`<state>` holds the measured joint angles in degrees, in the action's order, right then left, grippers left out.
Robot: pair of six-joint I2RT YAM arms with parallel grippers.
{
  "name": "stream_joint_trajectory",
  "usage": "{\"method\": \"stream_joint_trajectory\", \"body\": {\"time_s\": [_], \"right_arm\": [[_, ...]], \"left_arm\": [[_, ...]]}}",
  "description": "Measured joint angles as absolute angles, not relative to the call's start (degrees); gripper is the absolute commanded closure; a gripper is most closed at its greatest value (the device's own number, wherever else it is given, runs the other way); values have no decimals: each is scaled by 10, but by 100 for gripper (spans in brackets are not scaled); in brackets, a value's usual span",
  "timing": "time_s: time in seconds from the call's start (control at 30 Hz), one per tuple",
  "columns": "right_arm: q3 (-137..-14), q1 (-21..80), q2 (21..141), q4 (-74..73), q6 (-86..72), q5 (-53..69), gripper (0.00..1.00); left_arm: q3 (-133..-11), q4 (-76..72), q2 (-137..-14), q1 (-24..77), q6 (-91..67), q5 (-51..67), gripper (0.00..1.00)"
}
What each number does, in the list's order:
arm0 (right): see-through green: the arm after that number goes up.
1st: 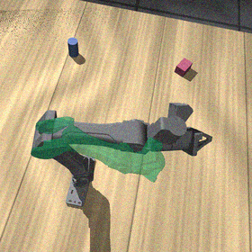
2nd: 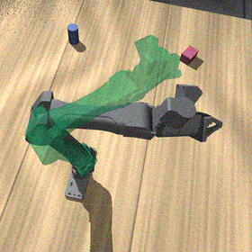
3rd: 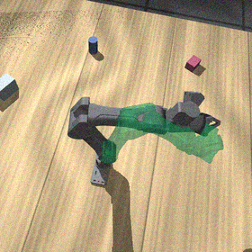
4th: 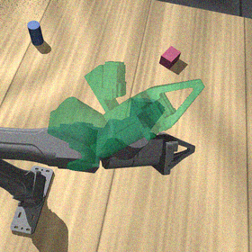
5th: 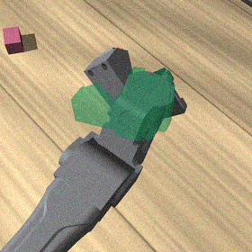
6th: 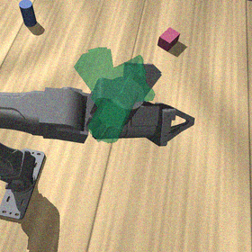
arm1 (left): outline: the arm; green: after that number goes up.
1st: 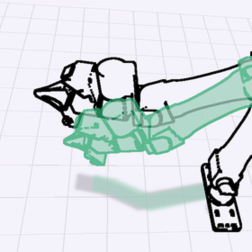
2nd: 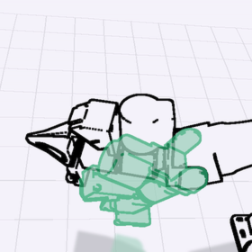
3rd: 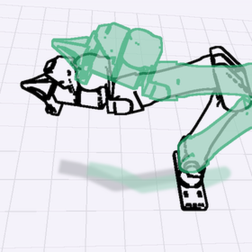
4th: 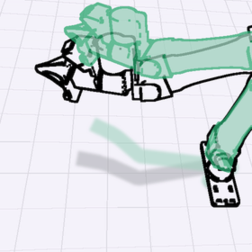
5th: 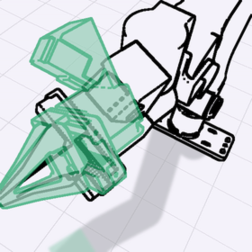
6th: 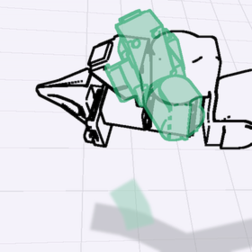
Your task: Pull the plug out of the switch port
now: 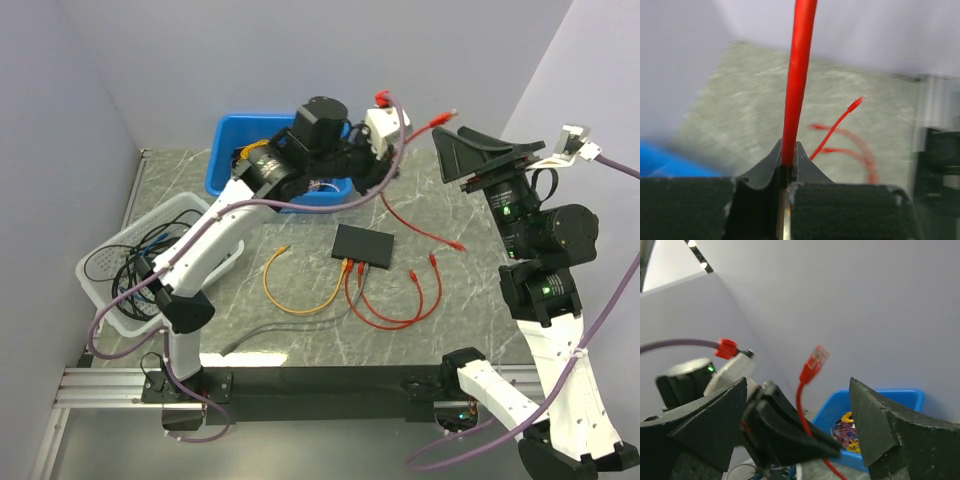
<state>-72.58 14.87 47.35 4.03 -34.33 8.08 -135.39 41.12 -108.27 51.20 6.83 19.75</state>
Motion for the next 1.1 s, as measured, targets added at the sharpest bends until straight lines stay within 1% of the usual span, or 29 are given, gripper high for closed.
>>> {"method": "stream_joint_trajectory", "body": {"time_s": [0.1,0.23,0.33,0.43,0.53,0.67,0.83,0.9,0.93,0.97,1.0,1.03,1.07,1.1], "right_arm": [[-712,149,469,27,-332,88,9],[-697,149,468,11,-320,124,8],[-682,149,468,8,-316,145,7],[-656,149,469,4,-314,149,6],[-638,149,473,-1,-314,150,6],[-617,149,488,-5,-317,152,5],[-594,149,490,-8,-319,155,5],[-588,149,490,-9,-320,155,4],[-585,149,490,-11,-321,155,4],[-581,149,491,-13,-321,155,4],[-576,149,491,-13,-322,156,4],[-571,149,493,-15,-324,156,4],[-566,149,496,-18,-326,156,4],[-562,149,498,-20,-328,157,4]], "left_arm": [[-1328,431,-1044,482,107,127,100],[-1257,447,-962,401,175,27,100],[-1184,467,-894,307,229,-51,100],[-1135,517,-851,221,265,-87,100],[-1091,572,-818,148,293,-102,99],[-999,625,-768,60,331,-97,99],[-820,615,-735,-78,376,-83,99],[-747,602,-743,-107,394,-85,99],[-708,589,-748,-117,402,-87,97],[-671,587,-757,-125,413,-89,85],[-642,586,-767,-130,421,-89,77],[-617,585,-778,-132,429,-88,67],[-600,586,-789,-132,435,-87,43],[-590,585,-797,-132,441,-86,5]]}}
